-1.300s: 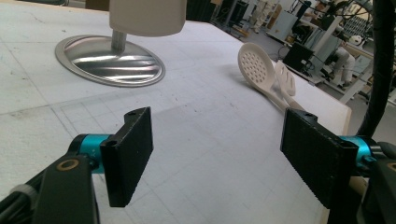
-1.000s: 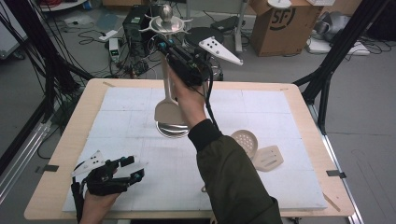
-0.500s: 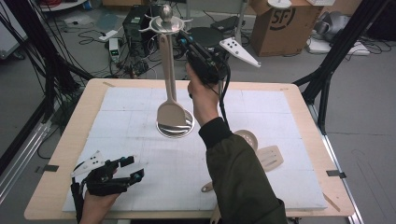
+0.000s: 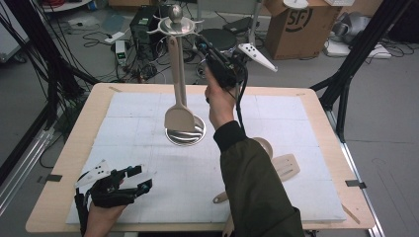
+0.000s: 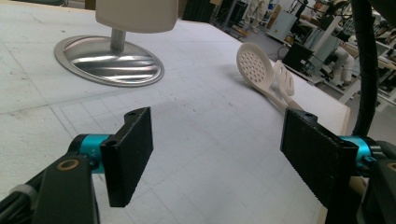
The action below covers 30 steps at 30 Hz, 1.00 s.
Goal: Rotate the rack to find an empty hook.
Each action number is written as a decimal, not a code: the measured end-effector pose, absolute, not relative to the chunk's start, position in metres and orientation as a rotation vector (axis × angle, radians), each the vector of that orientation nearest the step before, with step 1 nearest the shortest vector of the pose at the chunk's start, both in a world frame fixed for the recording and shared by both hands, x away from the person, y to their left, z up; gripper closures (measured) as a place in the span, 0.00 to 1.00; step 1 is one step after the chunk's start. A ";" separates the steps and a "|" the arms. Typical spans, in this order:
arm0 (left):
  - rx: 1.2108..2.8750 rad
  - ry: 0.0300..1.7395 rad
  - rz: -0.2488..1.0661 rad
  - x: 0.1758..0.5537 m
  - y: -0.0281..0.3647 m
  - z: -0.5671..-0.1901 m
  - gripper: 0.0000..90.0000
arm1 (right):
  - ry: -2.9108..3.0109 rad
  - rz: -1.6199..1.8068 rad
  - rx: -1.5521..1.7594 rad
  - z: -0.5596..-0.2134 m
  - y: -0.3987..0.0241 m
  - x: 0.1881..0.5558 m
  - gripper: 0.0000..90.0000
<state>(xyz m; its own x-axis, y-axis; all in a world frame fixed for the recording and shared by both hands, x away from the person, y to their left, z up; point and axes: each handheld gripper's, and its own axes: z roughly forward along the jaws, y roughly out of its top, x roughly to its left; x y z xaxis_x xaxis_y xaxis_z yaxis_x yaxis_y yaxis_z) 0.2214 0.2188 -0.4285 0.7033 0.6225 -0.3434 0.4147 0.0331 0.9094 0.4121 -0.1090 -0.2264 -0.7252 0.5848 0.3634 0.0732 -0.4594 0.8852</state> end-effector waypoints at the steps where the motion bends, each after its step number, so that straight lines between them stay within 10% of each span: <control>1: 1.591 0.869 0.195 0.221 0.219 -0.429 0.29 | 1.402 2.253 0.951 -0.226 -0.110 0.413 1.00; 30: 1.600 0.870 0.189 0.222 0.217 -0.430 0.29 | 1.480 2.278 0.817 -0.213 -0.090 0.395 1.00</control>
